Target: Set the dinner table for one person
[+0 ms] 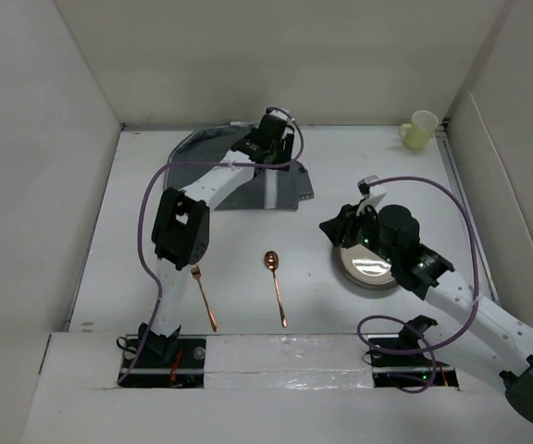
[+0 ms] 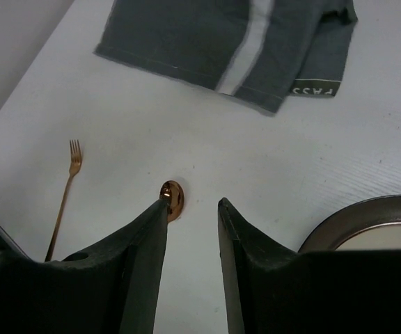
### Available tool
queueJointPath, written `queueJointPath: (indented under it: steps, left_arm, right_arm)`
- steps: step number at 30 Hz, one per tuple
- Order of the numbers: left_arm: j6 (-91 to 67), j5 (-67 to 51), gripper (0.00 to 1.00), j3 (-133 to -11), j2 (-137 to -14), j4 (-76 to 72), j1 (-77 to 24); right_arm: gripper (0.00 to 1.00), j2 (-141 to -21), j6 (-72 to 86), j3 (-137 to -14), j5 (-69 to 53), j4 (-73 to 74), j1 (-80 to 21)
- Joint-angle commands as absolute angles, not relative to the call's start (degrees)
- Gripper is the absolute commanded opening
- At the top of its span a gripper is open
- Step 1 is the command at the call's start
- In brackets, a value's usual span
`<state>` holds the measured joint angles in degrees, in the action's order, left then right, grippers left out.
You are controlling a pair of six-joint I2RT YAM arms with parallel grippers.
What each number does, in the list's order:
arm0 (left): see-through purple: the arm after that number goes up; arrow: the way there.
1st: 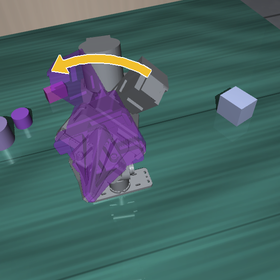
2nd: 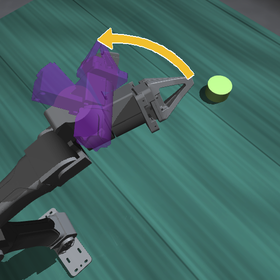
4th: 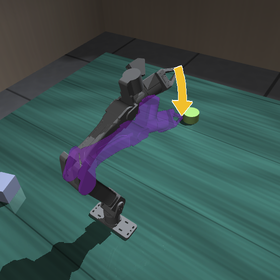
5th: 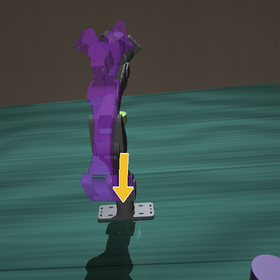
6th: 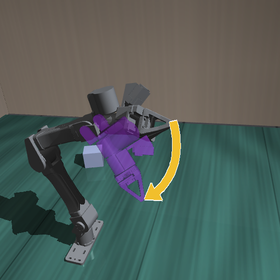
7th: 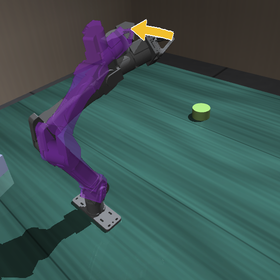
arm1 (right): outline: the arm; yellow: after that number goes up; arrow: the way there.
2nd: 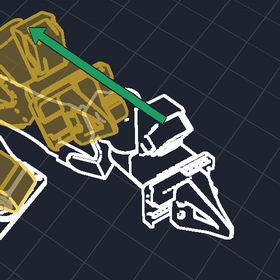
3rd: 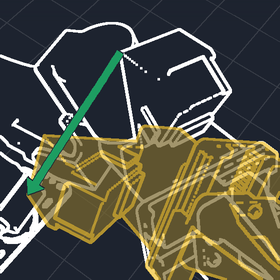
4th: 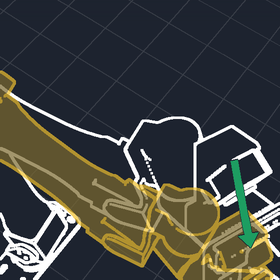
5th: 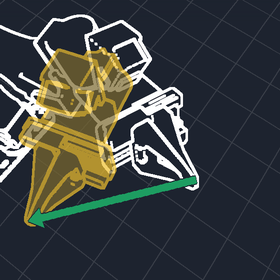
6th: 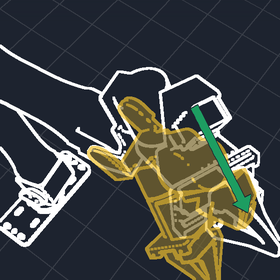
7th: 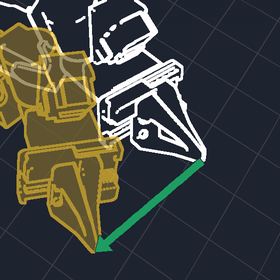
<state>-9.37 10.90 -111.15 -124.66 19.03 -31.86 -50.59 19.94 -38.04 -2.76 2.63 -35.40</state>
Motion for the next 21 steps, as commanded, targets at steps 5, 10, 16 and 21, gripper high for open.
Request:
queueJointPath:
  steps: [5,10,16,21]
  left_arm:
    - [-16.6,10.3,0.6,-97.78,-110.06,15.83,-30.14]
    - [-18.98,17.02,0.15,-88.25,-104.67,12.48,-41.97]
    - [-19.16,28.21,0.25,-91.49,-114.77,16.61,-49.74]
    - [-18.72,27.77,0.32,-93.77,-119.95,15.29,-49.75]
  right_arm:
    - [0.37,-51.24,20.56,-39.46,2.8,1.14,-36.04]
    - [0.0,-50.2,22.14,-39.2,7.98,1.58,-36.04]
    - [0.0,-42.99,24.08,-37.27,15.19,3.51,-36.04]
    - [0.0,-34.73,24.87,-36.65,20.29,8.43,-35.51]
